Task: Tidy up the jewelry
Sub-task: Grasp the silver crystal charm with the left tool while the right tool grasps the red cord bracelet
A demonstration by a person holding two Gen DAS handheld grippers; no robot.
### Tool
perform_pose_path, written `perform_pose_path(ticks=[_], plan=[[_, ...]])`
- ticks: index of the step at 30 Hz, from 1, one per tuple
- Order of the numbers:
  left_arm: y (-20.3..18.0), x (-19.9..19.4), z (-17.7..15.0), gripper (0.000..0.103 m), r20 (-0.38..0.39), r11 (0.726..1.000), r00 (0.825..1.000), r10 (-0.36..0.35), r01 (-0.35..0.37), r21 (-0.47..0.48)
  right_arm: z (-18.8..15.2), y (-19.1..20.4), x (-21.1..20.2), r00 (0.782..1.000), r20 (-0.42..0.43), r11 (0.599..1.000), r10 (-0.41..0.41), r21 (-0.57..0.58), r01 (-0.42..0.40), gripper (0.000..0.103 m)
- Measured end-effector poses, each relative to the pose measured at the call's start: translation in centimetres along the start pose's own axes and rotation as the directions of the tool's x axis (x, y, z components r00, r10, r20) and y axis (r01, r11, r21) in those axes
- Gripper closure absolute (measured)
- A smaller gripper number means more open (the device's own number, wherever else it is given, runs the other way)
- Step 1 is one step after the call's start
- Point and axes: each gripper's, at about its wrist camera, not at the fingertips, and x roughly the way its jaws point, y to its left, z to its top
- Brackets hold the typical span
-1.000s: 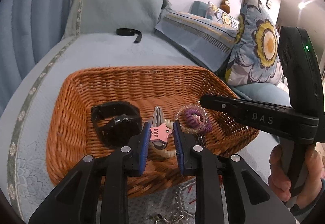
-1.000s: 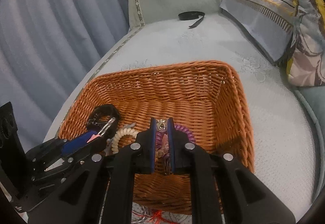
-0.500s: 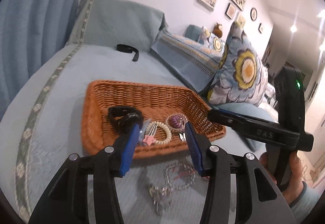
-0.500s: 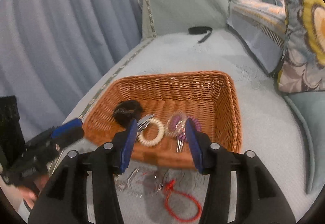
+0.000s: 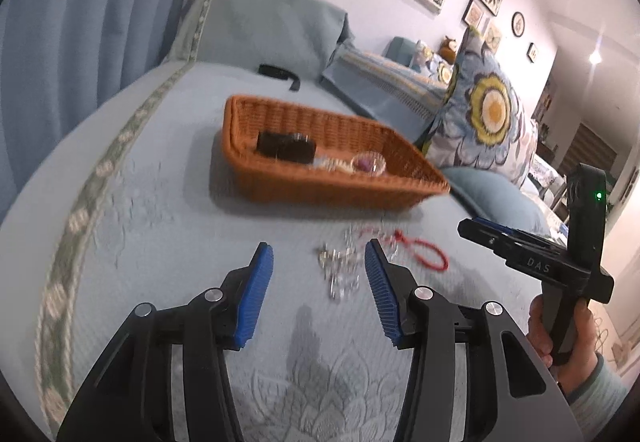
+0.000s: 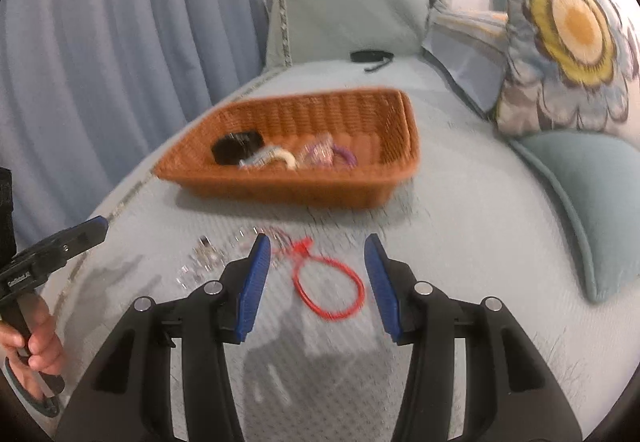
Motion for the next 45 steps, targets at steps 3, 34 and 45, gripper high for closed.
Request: perform_pose_path(ticks=[3,34,45], plan=[[0.4,0.9,-1.1,0.057,-0.033,1.000,0.999,0.003,-0.003,-0.020,-0.6,-0.6,0.8,1.000,-0.029,1.000,-0.010,0.009,0.010,0.057],[-2.2,6.1,-1.9,0.089,-0.224,0.987,0.969,0.106,-0.075,0.144,-0.8,1.1,4.8,0.975,-0.215,0.996,0.062,-0.046,-0.073,0.042],[-1.3,4.5,-2.6,0.095,-0.201,0.998,0.979,0.026,-0.014,0.065,-1.2,4.7,5.8,0.976,-0.205,0.974,-0.074,-0.226,0.026,0.083]])
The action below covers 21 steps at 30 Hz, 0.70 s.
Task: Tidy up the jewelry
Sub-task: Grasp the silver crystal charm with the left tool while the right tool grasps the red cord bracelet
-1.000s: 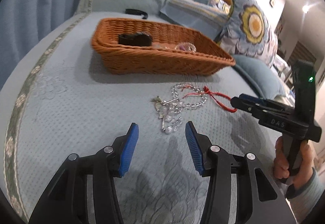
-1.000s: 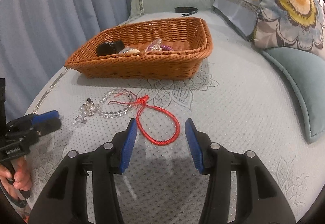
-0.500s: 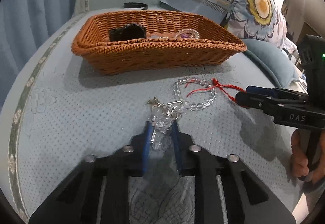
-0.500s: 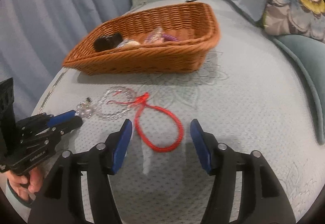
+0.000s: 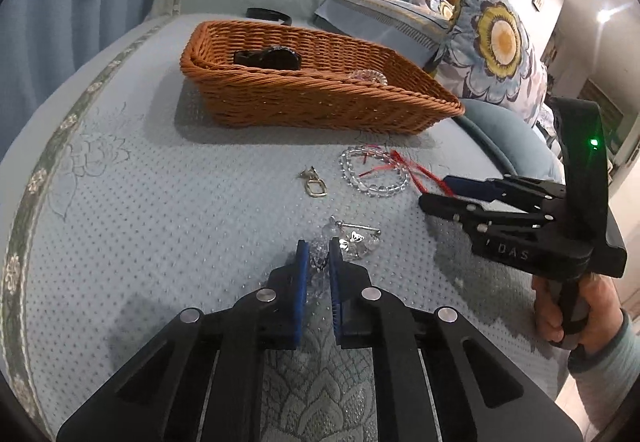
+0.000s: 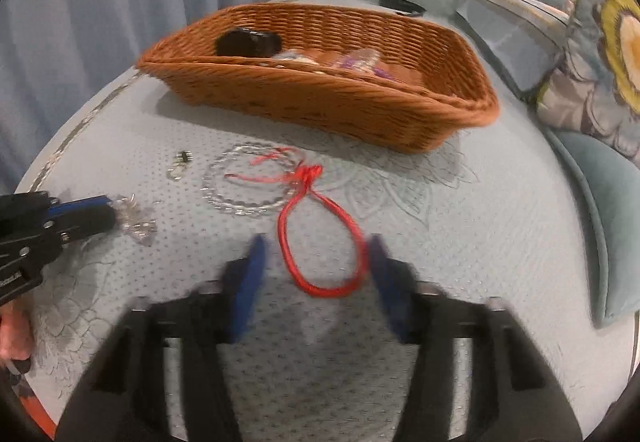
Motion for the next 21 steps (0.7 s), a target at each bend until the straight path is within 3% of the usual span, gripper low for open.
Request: perform_pose_path(ticks=[1,3,12,21], plan=[[-0.1,-0.1,-0.1,0.095,0.002,1.000,1.000,-0.001,0.001,0.001,-0.1,0.2,-0.1,1.000,0.002,1.000,0.003,-0.009,-0.003,0.091],[-0.1,-0.3,-0.2,0.095,0.006,1.000,1.000,-0.005,0.005,0.001,-0.3,0.5,-0.3,1.000,0.005,1.000,0.005,-0.019,-0.004,0.098],[0.9,-2.1,-0.5,0.095,0.056,0.988,0.990,-0.129,0.133,-0.079,-2.3,-0.2,-4.3,0.994,0.060,0.993,0.096,0.063,-0.100,0.100],[0.5,-4.0,-0.1,0.095,0.109,0.981,0.980,-0.165,0.175,-0.082,-1.9,-1.3,-8.4,0.984,0.147,0.988,0.099,0.103,-0.115,0.100]])
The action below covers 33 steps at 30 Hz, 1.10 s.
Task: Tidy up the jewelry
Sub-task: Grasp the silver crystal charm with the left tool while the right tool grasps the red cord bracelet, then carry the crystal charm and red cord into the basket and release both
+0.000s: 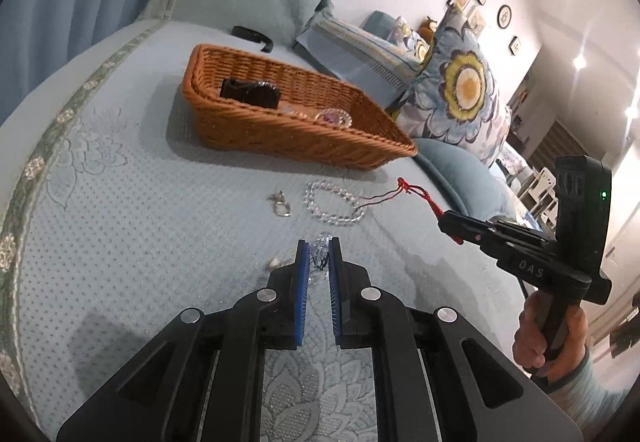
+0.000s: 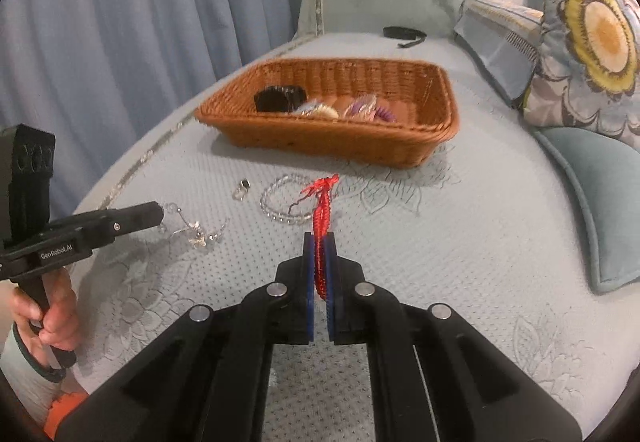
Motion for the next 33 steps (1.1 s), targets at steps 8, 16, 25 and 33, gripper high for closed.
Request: perform_pose_path(ticks=[8,16,25,33], plan=[[-1.1,-2.1,2.2,0.095,0.066,0.999,0.997,-0.049,0.047,0.026,1.6,-0.2,-3.2,0.996,0.085,1.000,0.004,0.016,-0.005,0.100],[-3.1,-2.4,7.2,0.095,0.126,0.992,0.990,-0.069,0.054,0.117,4.7,-0.6,-3.3,0.990,0.140,1.000,-0.006,0.015,0.004,0.100],[-4.1,2.7,15.5,0.095,0.174,0.988,0.984,-0.031,0.004,0.156,11.5,-3.0,1.7,0.986,0.168,0.999,-0.010,0.045,0.002,0.100],[-2.1,9.8,16.9,0.095,0.097,0.987,0.993,0.061,-0.075,0.144,14.6,-7.0,9.5,0.999,0.053,0.988,-0.002,0.157,-0.006,0.100]])
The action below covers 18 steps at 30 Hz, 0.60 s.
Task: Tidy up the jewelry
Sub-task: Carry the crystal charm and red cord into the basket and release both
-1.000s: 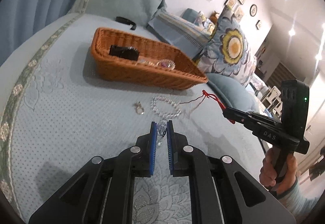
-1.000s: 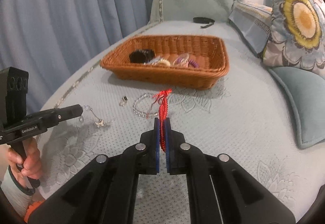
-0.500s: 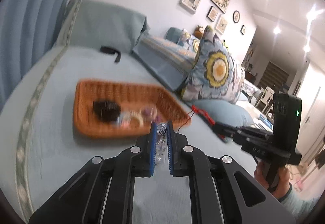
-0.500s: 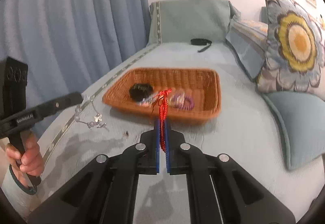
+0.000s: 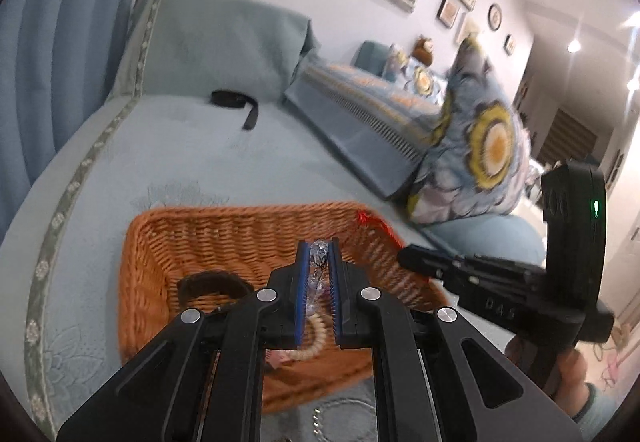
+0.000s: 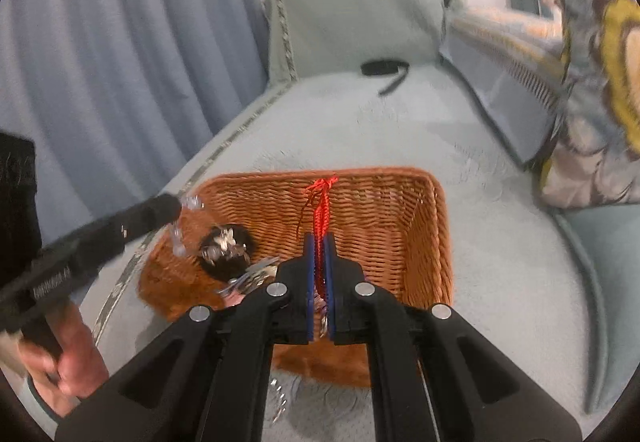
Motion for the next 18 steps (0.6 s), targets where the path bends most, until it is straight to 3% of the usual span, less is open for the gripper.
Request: perform_pose_path(ticks=[3,8,9,10,11,12,14,16,18], plan=[[0.6,1.4,-0.7,0.095,-0.025,1.000,0.999,0.023,-0.023,-0.003,-0.2,-0.9,2.0,0.999,-0.037,1.000,-0.025,0.014,0.026,0.100],[1.6,2.6,-1.8,0.094,-0.063,1.000,0.998,0.009,-0.011,-0.028,-1.3,-2.0,3.7,0.995,-0.100,0.998,0.002,0.066,0.004,0.099],[1.7,2.6,-2.0,0.087,-0.068,0.999,0.998,-0.003,0.000,-0.035,-1.4,-2.1,3.7,0.994,-0.105,0.997,0.007,0.074,0.000,0.099],[1.8,2.4,-2.1,0.072,-0.072,0.999,0.997,-0.021,0.018,-0.042,-1.6,-2.3,3.7,0.994,-0.109,0.996,0.014,0.087,-0.004,0.098],[1.8,1.9,-2.2,0.067,-0.062,0.999,0.998,-0.029,0.026,-0.045,-1.6,-2.5,3.4,0.994,-0.107,0.995,0.024,0.095,-0.014,0.097],[1.7,1.3,-2.3,0.062,-0.044,0.999,0.999,-0.028,0.027,-0.040,-1.8,-2.5,3.0,0.994,-0.103,0.995,0.032,0.099,-0.022,0.092],[1.5,0.2,-2.5,0.061,-0.027,0.999,0.999,-0.042,0.041,-0.035,-1.9,-2.3,2.2,0.996,-0.084,0.995,0.041,0.095,-0.033,0.080],[1.5,-1.1,-2.7,0.061,-0.008,0.997,0.998,-0.059,0.059,-0.042,-2.1,-1.8,1.1,0.998,-0.062,0.997,0.032,0.076,-0.027,0.061],[1.3,-2.3,-2.9,0.059,0.008,0.997,0.998,-0.065,0.065,-0.038,-2.6,-1.2,-0.1,0.998,-0.045,0.998,0.037,0.055,-0.035,0.059]])
